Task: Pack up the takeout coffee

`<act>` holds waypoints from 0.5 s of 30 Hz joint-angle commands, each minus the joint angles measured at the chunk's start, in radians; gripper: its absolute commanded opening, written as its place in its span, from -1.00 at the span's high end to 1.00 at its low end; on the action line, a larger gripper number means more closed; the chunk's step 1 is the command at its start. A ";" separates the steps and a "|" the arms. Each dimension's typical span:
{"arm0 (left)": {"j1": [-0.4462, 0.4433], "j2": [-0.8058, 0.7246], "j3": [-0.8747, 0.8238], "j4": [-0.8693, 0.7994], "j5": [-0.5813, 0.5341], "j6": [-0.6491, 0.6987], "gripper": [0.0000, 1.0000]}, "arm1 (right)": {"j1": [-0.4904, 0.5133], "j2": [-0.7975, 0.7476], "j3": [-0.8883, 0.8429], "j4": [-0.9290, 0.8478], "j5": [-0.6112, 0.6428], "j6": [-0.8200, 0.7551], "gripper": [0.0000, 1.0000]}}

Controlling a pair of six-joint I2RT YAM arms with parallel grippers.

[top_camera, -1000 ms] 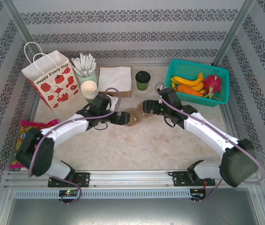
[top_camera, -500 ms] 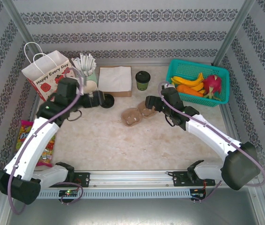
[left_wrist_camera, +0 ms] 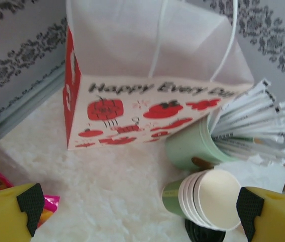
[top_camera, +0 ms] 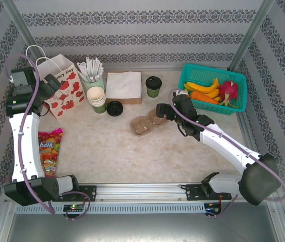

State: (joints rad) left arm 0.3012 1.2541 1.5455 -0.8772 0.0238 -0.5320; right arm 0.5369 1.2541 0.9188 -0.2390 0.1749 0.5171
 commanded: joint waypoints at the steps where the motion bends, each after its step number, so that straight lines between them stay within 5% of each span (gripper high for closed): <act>1: 0.113 0.053 0.053 -0.059 0.027 -0.025 -0.99 | 0.012 -0.025 -0.011 -0.012 0.037 -0.015 -0.95; 6: 0.226 0.238 0.183 -0.094 0.095 -0.026 -0.97 | 0.015 -0.018 0.000 -0.018 0.032 -0.024 -0.95; 15: 0.234 0.520 0.417 -0.176 0.079 0.037 -0.69 | 0.029 -0.013 0.001 -0.033 0.053 -0.025 -0.94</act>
State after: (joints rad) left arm 0.5304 1.7443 1.8946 -0.9874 0.0807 -0.5270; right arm 0.5556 1.2510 0.9188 -0.2573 0.1955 0.5053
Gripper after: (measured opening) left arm 0.855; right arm 0.972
